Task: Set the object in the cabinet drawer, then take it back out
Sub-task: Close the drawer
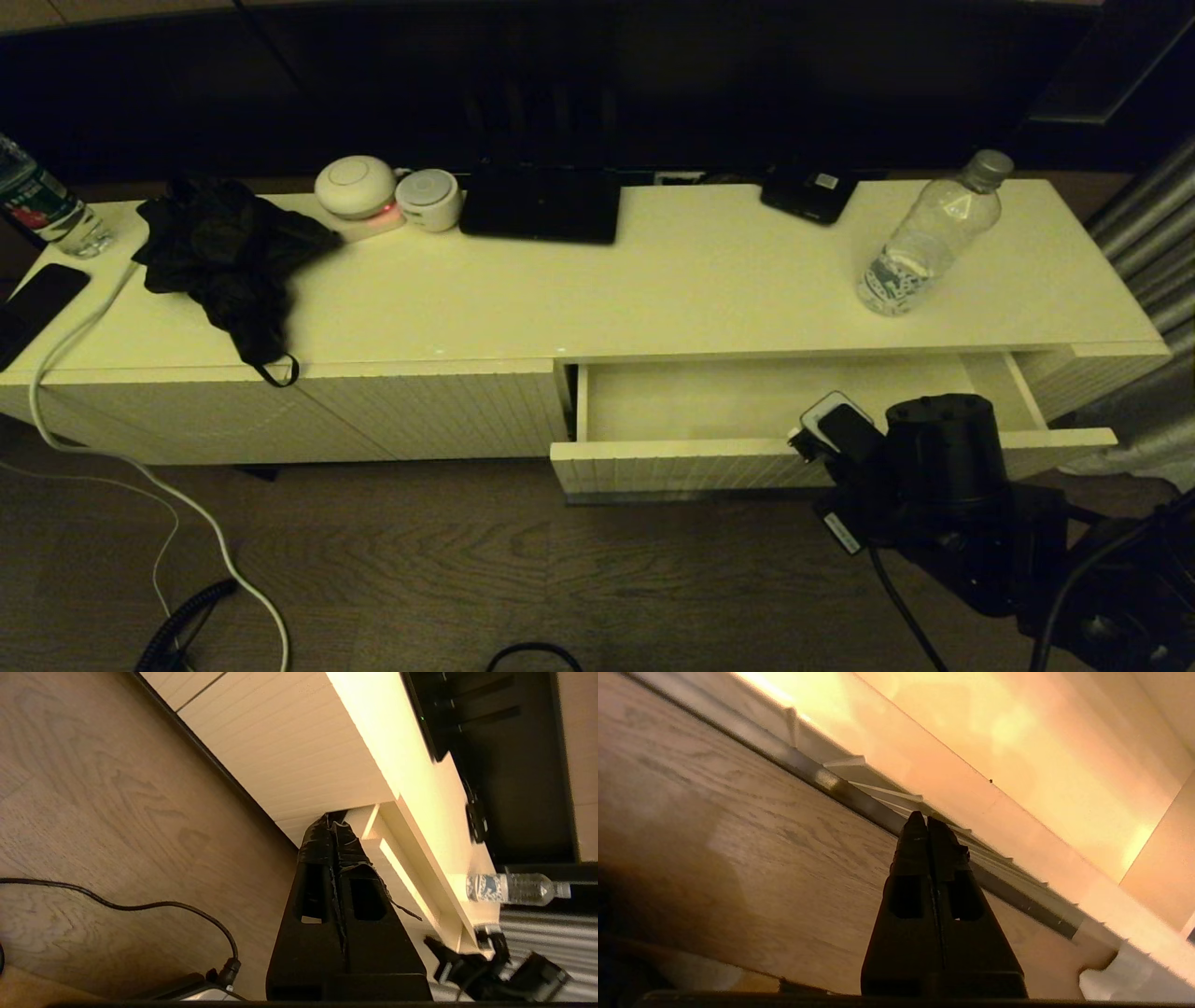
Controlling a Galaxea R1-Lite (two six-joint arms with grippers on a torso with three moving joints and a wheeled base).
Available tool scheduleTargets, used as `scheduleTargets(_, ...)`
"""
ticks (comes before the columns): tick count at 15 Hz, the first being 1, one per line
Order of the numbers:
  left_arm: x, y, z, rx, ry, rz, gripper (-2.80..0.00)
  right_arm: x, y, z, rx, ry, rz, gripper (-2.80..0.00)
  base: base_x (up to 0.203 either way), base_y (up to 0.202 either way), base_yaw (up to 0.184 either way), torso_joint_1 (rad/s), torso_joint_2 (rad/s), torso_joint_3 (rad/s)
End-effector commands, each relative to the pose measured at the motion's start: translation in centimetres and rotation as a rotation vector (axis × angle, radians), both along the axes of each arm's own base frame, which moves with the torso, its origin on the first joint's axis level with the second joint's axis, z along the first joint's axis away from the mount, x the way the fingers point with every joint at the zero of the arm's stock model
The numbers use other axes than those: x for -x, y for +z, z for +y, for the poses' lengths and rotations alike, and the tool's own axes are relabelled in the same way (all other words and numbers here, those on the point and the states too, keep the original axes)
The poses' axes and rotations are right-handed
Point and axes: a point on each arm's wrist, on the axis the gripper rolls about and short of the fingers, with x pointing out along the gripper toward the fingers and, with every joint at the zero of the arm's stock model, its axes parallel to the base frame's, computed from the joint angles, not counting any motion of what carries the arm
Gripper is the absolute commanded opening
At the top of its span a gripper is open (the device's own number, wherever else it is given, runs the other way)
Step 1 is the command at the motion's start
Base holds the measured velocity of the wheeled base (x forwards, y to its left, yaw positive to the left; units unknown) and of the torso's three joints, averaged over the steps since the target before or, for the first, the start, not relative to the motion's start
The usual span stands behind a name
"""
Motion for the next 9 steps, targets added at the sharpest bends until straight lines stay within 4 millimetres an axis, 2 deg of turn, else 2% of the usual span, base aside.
scheduleTargets(1, 0.0, 0.0, 0.0, 0.006, 0.000, -0.002, -2.80, -1.6, -0.3, 0.3, -0.030, -0.026, -0.030, -2.80, 0.000, 0.000, 0.000, 0.000, 0.00, 0.000)
scheduleTargets(4, 0.0, 0.0, 0.0, 0.006, 0.000, -0.002, -2.80, -3.2, 0.0, 0.1, -0.067, -0.051, -0.102, -2.80, 0.000, 0.000, 0.000, 0.000, 0.00, 0.000)
scheduleTargets(9, 0.0, 0.0, 0.0, 0.006, 0.000, -0.001, -2.80, -4.7, 1.2, 0.0, -0.095, -0.075, -0.161, -2.80, 0.000, 0.000, 0.000, 0.000, 0.00, 0.000)
